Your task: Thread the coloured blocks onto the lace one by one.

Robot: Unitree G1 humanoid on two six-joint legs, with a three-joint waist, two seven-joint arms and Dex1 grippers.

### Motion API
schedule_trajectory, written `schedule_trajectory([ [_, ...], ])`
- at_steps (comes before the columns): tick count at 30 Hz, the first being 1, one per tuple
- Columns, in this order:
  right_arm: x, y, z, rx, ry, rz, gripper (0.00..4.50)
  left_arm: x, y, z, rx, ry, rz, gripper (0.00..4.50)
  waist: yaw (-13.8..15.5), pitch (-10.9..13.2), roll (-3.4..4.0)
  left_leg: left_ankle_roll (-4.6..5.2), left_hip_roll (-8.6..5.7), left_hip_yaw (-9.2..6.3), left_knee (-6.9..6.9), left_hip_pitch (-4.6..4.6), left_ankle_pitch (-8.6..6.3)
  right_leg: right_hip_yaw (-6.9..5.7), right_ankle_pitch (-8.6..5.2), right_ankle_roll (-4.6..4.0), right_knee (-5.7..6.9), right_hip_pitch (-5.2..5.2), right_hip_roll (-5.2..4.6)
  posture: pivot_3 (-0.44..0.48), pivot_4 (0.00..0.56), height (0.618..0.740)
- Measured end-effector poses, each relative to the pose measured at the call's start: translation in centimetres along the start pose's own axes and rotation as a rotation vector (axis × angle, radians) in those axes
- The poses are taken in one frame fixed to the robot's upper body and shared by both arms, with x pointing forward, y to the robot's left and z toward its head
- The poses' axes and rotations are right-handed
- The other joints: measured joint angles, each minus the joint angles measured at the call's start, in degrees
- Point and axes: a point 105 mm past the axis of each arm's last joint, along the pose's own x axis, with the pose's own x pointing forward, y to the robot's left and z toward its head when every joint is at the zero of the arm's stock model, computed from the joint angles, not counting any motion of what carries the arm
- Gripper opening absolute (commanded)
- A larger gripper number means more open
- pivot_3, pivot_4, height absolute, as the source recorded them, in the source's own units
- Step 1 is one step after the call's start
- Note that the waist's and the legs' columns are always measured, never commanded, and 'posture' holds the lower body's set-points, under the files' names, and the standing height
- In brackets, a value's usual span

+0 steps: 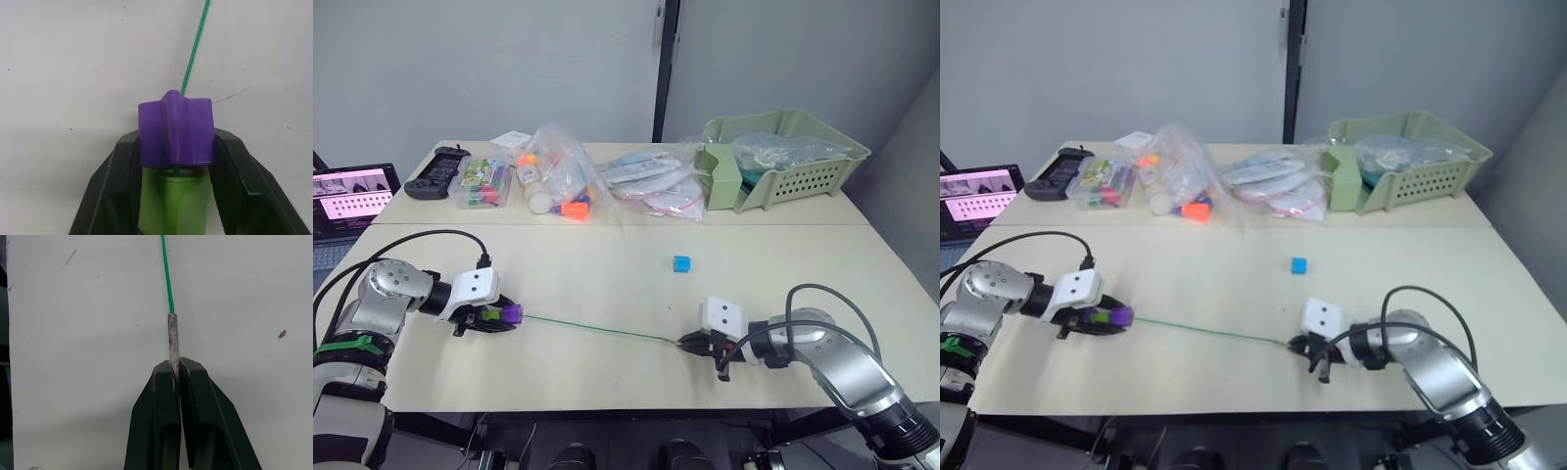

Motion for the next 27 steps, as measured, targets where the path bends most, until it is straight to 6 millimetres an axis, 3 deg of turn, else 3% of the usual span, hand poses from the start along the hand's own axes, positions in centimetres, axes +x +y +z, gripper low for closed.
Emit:
schedule_trajectory([
  [4, 0.1, 0.0, 0.3, -0.007, -0.005, 0.003, 0.00, 0.4, -0.1, 1.3, -0.027, -0.024, -0.040, 4.35, 0.4, 0.0, -0.05, 0.00, -0.08, -0.06, 0.06, -0.12, 0.00, -0.01, 0.00, 0.00, 0.00, -0.03, -0.02, 0.000, 0.150, 0.740],
  [9, 0.5, 0.0, 0.6, -0.007, -0.008, 0.015, 0.00, 1.4, -0.4, 6.9, 0.016, -0.178, -0.100, 4.35, 1.1, 0.0, -0.05, 0.00, -0.07, -0.18, 0.18, -0.31, 0.00, -0.02, 0.01, 0.02, 0.00, -0.09, -0.07, 0.000, 0.150, 0.740],
  [13, 1.3, 0.4, 1.3, -0.028, -0.009, 0.040, 0.00, 5.6, -2.9, 11.8, 0.095, -0.311, -0.171, 4.35, 1.4, 0.0, -0.05, 0.00, -0.12, -0.22, 0.20, -0.32, 0.00, -0.01, 0.02, 0.04, -0.04, -0.10, -0.07, 0.000, 0.150, 0.740],
  [16, 1.4, 0.3, 1.2, -0.022, 0.019, 0.035, 0.00, 8.5, -3.7, 13.4, 0.105, -0.332, -0.156, 4.35, 1.4, 0.0, -0.05, 0.00, -0.18, -0.23, 0.19, -0.27, 0.00, -0.01, 0.02, 0.03, 0.00, -0.06, -0.06, 0.000, 0.150, 0.740],
  [19, 2.1, 0.4, 2.1, -0.037, 0.019, 0.043, 0.00, 12.4, -5.8, 15.6, 0.151, -0.358, -0.201, 4.35, 1.5, 0.0, -0.06, 0.00, -0.22, -0.23, 0.25, -0.36, 0.00, 0.00, 0.03, 0.04, -0.01, -0.09, -0.08, 0.000, 0.150, 0.740],
  [27, 2.5, 0.3, 2.4, -0.023, 0.041, 0.034, 0.00, 14.1, -6.2, 16.4, 0.173, -0.312, -0.183, 4.35, 1.5, 0.0, -0.06, 0.00, -0.23, -0.25, 0.22, -0.31, 0.00, 0.00, 0.03, 0.03, -0.02, -0.06, -0.07, 0.000, 0.150, 0.740],
])
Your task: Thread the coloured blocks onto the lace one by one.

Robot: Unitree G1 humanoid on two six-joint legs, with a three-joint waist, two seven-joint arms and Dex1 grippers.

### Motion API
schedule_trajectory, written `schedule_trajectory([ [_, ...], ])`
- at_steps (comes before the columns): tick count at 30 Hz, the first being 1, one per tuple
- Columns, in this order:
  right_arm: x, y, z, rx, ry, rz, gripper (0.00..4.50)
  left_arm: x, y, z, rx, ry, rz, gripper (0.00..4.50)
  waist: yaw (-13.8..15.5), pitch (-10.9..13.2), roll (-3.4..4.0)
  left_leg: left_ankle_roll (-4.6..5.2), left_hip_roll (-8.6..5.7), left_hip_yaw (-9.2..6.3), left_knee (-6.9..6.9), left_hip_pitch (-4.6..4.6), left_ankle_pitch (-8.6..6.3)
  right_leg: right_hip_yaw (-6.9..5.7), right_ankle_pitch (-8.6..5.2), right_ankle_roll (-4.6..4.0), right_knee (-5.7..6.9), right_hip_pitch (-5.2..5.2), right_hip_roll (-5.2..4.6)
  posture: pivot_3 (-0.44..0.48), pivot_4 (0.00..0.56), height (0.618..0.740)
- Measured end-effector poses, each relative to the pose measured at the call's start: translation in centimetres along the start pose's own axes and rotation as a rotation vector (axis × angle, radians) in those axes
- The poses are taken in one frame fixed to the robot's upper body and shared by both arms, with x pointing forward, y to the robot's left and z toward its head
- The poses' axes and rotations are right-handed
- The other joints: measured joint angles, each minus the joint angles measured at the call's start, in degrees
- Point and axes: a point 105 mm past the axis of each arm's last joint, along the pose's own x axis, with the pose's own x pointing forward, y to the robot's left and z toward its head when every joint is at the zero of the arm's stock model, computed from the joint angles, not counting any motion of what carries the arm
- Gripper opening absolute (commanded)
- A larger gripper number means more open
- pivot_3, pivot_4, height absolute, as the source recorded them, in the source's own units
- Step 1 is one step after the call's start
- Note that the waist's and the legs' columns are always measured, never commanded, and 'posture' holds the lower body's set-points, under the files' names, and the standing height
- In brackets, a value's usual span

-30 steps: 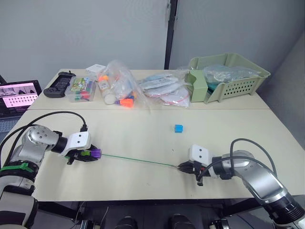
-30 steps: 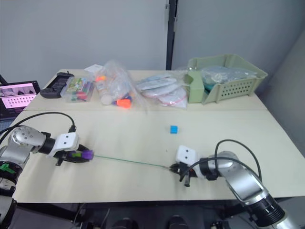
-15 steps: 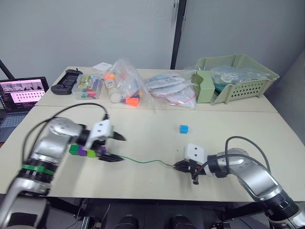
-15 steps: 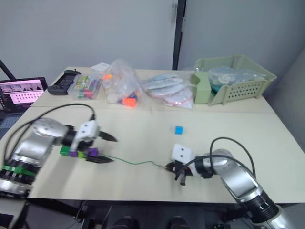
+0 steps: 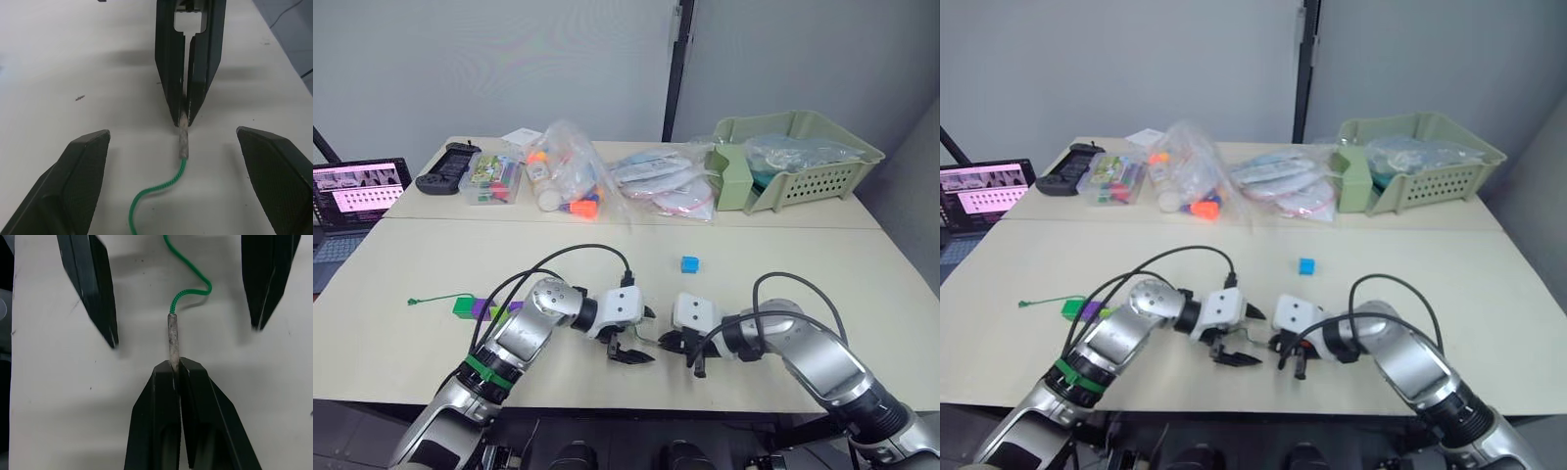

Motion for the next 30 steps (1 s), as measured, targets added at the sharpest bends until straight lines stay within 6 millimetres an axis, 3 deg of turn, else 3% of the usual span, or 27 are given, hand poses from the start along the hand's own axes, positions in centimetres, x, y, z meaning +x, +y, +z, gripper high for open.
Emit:
schedule_trajectory([
  [13, 0.0, -0.1, -0.1, 0.012, 0.012, -0.005, 0.00, 0.1, 0.3, 0.3, -0.019, 0.019, -0.009, 0.20, 0.1, 0.0, 0.00, 0.00, -0.01, -0.01, 0.01, -0.02, 0.00, -0.01, 0.00, 0.00, 0.01, -0.01, 0.00, 0.000, 0.150, 0.740],
  [14, 0.0, -0.1, -0.1, 0.013, 0.013, -0.011, 0.00, 0.1, 0.3, 0.3, -0.020, 0.020, -0.014, 0.04, 0.1, 0.0, 0.00, 0.00, -0.02, -0.01, 0.01, -0.02, 0.00, -0.01, 0.00, 0.00, 0.01, -0.01, -0.01, 0.000, 0.150, 0.740],
  [21, 0.0, -0.1, -0.3, 0.021, 0.021, -0.008, 0.00, 0.0, 0.4, 0.2, -0.010, 0.036, -0.012, 0.04, 0.1, 0.0, 0.00, 0.00, -0.02, -0.01, 0.01, -0.02, 0.00, -0.01, 0.00, 0.00, 0.01, -0.01, -0.01, 0.000, 0.150, 0.740],
  [24, 0.0, -0.1, -0.3, 0.021, 0.021, -0.008, 0.00, -0.1, 0.5, 0.3, -0.010, 0.032, -0.004, 0.81, 0.1, 0.0, 0.00, 0.00, -0.01, -0.01, 0.01, -0.02, 0.00, -0.01, 0.00, 0.00, 0.00, -0.01, -0.01, 0.000, 0.150, 0.740],
  [29, 0.0, -0.1, -0.2, 0.019, 0.020, -0.010, 0.00, -0.7, 1.0, 0.7, 0.009, 0.058, -0.003, 2.47, 0.1, 0.0, 0.00, 0.00, -0.02, 0.00, 0.01, -0.03, 0.00, -0.01, 0.00, 0.00, 0.00, -0.01, 0.00, 0.000, 0.150, 0.740],
  [30, 0.0, -0.1, -0.2, 0.019, 0.020, -0.010, 0.00, -1.0, 1.0, 0.7, 0.028, 0.081, -0.007, 2.47, 0.1, 0.0, 0.00, 0.00, -0.02, 0.00, 0.01, -0.02, 0.00, -0.01, 0.00, 0.00, 0.00, -0.01, -0.01, 0.000, 0.150, 0.740],
])
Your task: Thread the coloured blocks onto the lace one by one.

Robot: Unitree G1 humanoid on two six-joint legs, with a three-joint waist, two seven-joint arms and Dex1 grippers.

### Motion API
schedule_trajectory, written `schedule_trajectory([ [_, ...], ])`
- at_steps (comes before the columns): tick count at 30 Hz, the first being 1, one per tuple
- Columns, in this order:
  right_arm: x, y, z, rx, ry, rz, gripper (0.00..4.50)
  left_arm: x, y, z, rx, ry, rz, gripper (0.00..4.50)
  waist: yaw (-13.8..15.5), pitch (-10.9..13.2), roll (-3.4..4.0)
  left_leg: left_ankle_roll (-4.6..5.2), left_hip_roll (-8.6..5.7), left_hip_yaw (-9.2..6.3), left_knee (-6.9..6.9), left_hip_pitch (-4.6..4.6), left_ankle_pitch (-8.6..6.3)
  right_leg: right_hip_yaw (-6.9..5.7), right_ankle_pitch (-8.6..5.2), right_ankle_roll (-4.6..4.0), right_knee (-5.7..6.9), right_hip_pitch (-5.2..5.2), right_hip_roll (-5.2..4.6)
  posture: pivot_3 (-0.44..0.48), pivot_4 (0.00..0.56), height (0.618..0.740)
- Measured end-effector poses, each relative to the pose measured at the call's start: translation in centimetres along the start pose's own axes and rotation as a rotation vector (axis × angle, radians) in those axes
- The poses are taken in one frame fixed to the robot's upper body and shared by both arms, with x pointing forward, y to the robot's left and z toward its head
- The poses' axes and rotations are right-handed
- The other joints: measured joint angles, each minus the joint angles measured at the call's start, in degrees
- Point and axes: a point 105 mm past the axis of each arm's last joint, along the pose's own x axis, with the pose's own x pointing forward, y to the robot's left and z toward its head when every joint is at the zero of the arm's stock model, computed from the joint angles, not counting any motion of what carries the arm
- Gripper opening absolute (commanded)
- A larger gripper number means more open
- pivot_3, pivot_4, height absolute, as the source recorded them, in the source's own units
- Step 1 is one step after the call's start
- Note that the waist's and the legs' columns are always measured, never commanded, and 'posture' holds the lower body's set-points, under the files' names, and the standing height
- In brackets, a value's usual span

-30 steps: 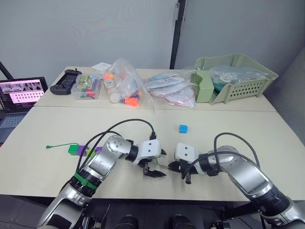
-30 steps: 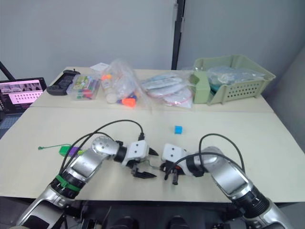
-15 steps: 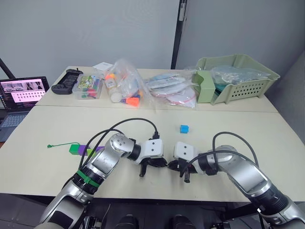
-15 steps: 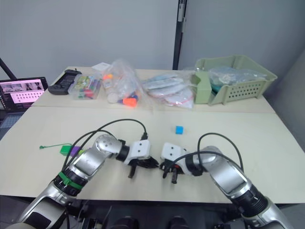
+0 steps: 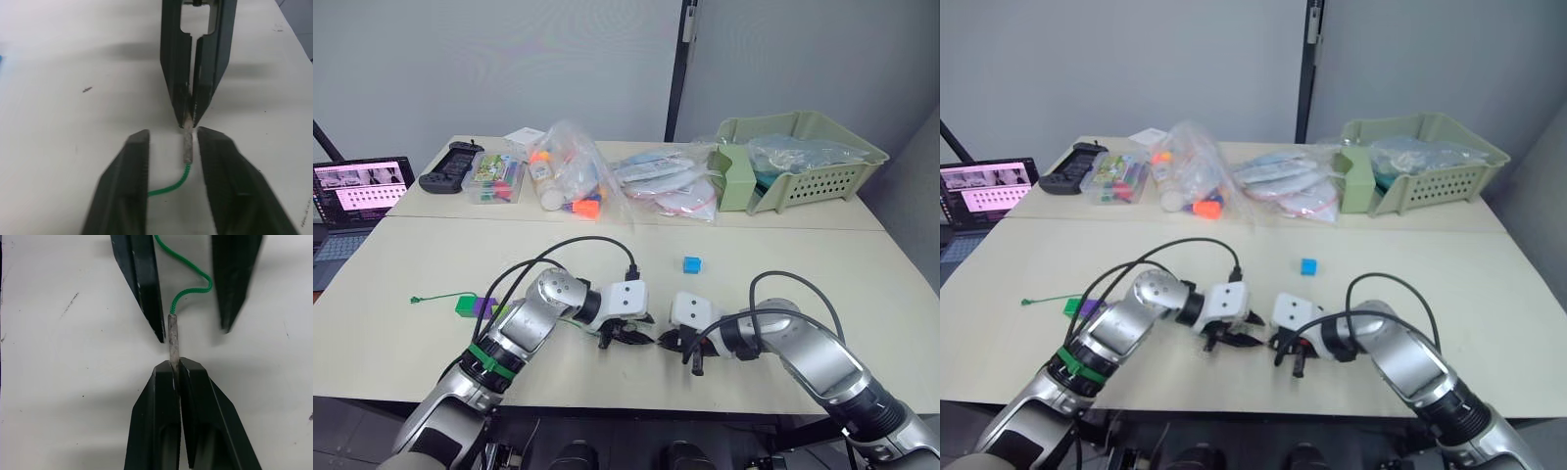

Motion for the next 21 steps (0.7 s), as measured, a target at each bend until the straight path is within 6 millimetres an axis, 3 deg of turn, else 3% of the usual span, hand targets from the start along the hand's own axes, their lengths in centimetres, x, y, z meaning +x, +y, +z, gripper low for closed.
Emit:
schedule_trajectory([
  [11, -0.1, -0.2, 0.1, -0.002, 0.002, -0.015, 0.00, 0.6, -0.4, -0.3, 0.070, 0.078, -0.030, 2.47, 0.0, 0.0, 0.00, 0.00, 0.00, 0.00, 0.00, -0.01, 0.00, 0.00, 0.00, 0.00, 0.00, 0.00, 0.00, 0.000, 0.150, 0.740],
  [18, -0.1, -0.2, 0.0, 0.009, 0.010, -0.018, 0.00, 0.9, -0.4, -0.1, 0.070, 0.066, -0.026, 0.25, 0.0, 0.0, 0.00, 0.00, 0.00, 0.00, 0.00, -0.01, 0.00, 0.00, 0.00, 0.00, 0.00, 0.00, 0.00, 0.000, 0.150, 0.740],
  [19, -0.1, -0.2, 0.0, 0.011, 0.011, -0.021, 0.00, 0.9, -0.4, -0.1, 0.069, 0.066, -0.027, 0.01, 0.0, 0.0, 0.00, 0.00, 0.00, -0.01, 0.00, -0.01, 0.00, 0.00, 0.00, 0.00, 0.00, 0.00, 0.00, 0.000, 0.150, 0.740],
  [21, -0.1, -0.3, 0.0, 0.009, 0.010, -0.024, 0.00, 0.9, -0.5, -0.2, 0.066, 0.067, -0.031, 0.01, 0.0, 0.0, 0.00, 0.00, 0.00, 0.00, 0.00, -0.01, 0.00, 0.00, 0.00, 0.00, 0.00, 0.00, 0.00, 0.000, 0.150, 0.740],
])
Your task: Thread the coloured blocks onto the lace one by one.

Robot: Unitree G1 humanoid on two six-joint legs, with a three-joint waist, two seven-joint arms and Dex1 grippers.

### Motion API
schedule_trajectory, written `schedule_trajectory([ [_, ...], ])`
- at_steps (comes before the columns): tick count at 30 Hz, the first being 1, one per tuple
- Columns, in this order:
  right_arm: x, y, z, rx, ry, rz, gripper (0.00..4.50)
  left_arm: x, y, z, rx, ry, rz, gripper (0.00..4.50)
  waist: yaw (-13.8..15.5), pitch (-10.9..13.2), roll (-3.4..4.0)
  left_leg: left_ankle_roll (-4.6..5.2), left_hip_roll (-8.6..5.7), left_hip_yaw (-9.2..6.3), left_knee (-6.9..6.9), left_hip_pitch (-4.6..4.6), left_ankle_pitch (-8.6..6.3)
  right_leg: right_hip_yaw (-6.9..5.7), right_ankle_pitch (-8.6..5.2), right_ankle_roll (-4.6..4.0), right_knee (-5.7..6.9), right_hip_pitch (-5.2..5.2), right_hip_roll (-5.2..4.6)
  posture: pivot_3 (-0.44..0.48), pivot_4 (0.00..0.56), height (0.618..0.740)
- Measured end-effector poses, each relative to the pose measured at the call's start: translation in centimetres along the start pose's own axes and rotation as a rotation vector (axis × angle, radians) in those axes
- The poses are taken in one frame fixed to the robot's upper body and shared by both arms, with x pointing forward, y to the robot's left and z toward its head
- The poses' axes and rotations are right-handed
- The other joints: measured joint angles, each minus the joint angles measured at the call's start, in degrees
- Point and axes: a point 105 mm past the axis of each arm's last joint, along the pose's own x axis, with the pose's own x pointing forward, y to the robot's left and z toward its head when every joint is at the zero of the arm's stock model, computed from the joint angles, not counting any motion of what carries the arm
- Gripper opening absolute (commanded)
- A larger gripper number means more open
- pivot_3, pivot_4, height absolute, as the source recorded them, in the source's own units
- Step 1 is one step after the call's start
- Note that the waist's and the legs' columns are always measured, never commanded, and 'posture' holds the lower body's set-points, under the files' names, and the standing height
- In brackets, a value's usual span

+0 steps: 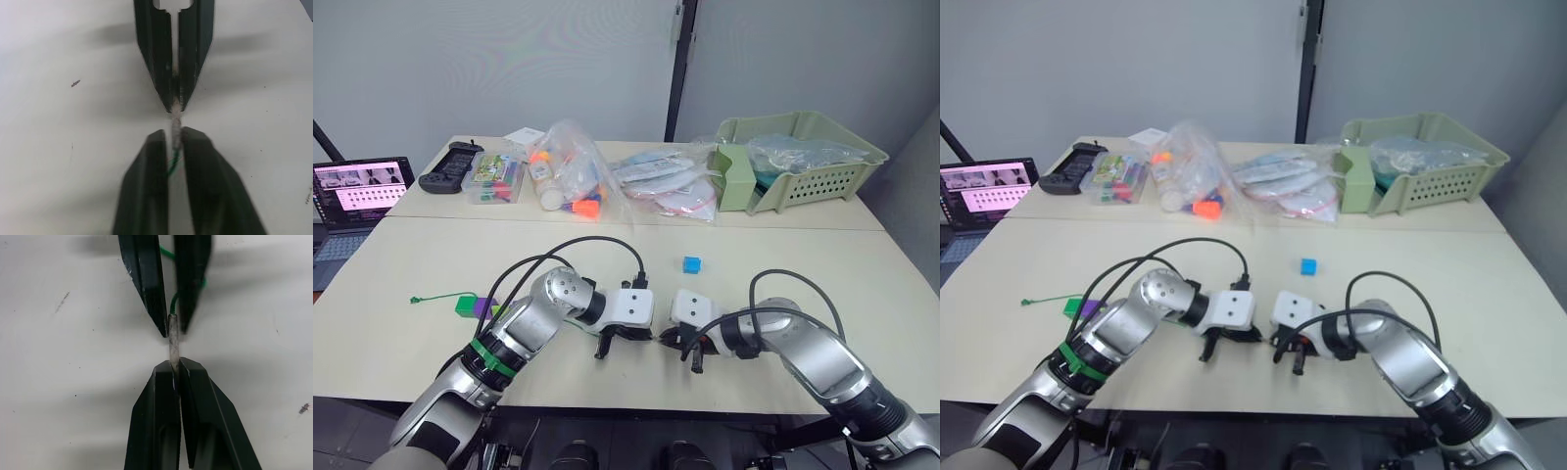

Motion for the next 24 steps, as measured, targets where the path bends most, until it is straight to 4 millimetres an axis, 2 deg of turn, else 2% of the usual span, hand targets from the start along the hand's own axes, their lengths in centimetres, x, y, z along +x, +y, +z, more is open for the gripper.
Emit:
schedule_trajectory([
  [10, 0.0, 0.0, -0.1, 0.002, 0.005, -0.002, 0.00, 0.2, 0.1, -0.1, -0.016, -0.010, 0.000, 0.01, 0.0, 0.0, 0.00, 0.00, 0.00, 0.00, 0.00, 0.00, 0.00, 0.00, 0.00, 0.00, -0.01, 0.00, 0.00, 0.000, 0.150, 0.740],
  [13, -0.1, 0.0, 0.0, 0.005, -0.003, -0.006, 0.99, 0.4, 0.2, -0.2, -0.036, -0.020, 0.004, 0.00, 0.0, 0.0, 0.00, 0.00, 0.00, -0.01, 0.00, 0.00, 0.00, 0.00, 0.00, 0.00, 0.00, 0.00, 0.00, 0.000, 0.150, 0.740],
  [14, -0.1, 0.3, 0.4, 0.002, -0.024, 0.000, 1.51, 0.4, 0.3, -0.3, -0.042, -0.021, 0.007, 0.00, 0.0, 0.0, 0.00, 0.00, 0.01, -0.01, 0.00, 0.00, 0.00, 0.00, 0.00, 0.00, 0.01, -0.01, 0.00, 0.000, 0.150, 0.740],
  [15, 0.0, 0.4, 0.5, 0.002, -0.030, 0.002, 1.71, 0.4, 0.3, -0.4, -0.043, -0.021, 0.008, 0.00, 0.0, 0.0, 0.00, 0.00, 0.00, -0.01, 0.00, 0.01, 0.00, 0.00, 0.00, 0.00, 0.01, 0.00, 0.00, 0.000, 0.150, 0.740],
  [18, -0.2, 0.4, 0.6, 0.039, -0.066, -0.032, 2.71, 0.0, 0.5, -0.6, -0.034, -0.019, 0.018, 0.00, 0.0, 0.0, 0.00, 0.00, 0.00, -0.02, 0.00, 0.00, 0.00, 0.00, 0.00, 0.00, 0.01, 0.00, -0.01, 0.000, 0.150, 0.740],
  [23, -2.8, -0.9, 1.1, 0.224, -0.206, -0.207, 4.45, -1.5, 1.0, -1.3, -0.038, -0.001, 0.047, 0.00, 0.1, 0.0, 0.00, 0.00, 0.00, -0.12, 0.00, -0.01, 0.00, 0.00, 0.00, 0.00, 0.00, 0.01, -0.02, 0.000, 0.150, 0.740],
  [24, -3.4, -1.3, 1.1, 0.281, -0.257, -0.266, 4.45, -1.9, 1.0, -1.5, -0.043, 0.001, 0.051, 0.00, 0.1, 0.0, 0.00, 0.00, 0.00, -0.13, -0.01, 0.00, 0.00, -0.01, 0.00, 0.00, 0.02, 0.02, -0.01, 0.000, 0.150, 0.740],
])
